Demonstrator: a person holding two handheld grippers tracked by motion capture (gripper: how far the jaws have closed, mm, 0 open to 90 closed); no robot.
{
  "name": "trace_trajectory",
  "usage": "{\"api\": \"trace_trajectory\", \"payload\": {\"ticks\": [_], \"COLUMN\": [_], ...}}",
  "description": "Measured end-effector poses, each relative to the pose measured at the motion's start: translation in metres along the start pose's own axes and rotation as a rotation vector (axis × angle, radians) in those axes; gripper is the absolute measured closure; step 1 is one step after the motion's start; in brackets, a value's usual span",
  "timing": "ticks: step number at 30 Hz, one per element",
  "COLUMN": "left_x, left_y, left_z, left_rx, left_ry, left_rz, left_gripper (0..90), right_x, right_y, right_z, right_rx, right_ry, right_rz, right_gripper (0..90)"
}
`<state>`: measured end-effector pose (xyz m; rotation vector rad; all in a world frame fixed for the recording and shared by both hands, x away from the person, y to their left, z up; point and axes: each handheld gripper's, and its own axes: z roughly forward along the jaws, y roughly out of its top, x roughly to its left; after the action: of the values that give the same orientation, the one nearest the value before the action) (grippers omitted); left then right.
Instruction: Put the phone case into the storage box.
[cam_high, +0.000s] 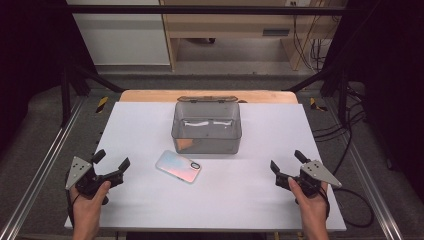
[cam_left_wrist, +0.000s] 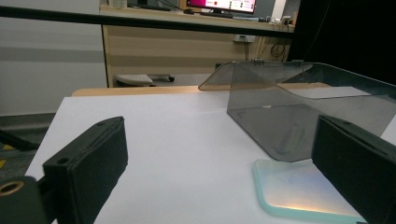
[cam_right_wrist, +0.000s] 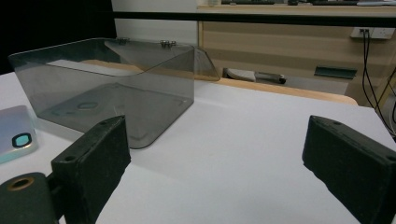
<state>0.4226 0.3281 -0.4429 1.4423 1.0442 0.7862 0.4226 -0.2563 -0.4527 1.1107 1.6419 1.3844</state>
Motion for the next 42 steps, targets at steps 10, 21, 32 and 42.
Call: {"api": "trace_trajectory", "payload": {"ticks": [10, 21, 32, 42], "left_x": [-0.004, -0.008, -0.014, -0.024], "left_y": [-0.001, 0.0, 0.002, 0.0], "left_z": [0.004, 0.012, 0.069, 0.112], "left_rx": [0.042, 0.186, 0.399, 0.558], "left_ry": [0.006, -0.012, -0.038, -0.044], "left_rz": [0.005, 0.029, 0.096, 0.198], "left_gripper": [9.5, 55.4, 90.0, 90.0], "right_x": [0.0, 0.001, 0.003, 0.007], "right_y": [-0.002, -0.006, -0.005, -0.005], "right_z": [0.001, 0.004, 0.004, 0.007], "right_rx": [0.034, 0.078, 0.088, 0.095], "right_ry": [-0.01, -0.02, -0.012, 0.008], "right_rz": [0.006, 0.016, 0.034, 0.025], "right_gripper": [7.6, 5.2, 4.4, 4.3]}}
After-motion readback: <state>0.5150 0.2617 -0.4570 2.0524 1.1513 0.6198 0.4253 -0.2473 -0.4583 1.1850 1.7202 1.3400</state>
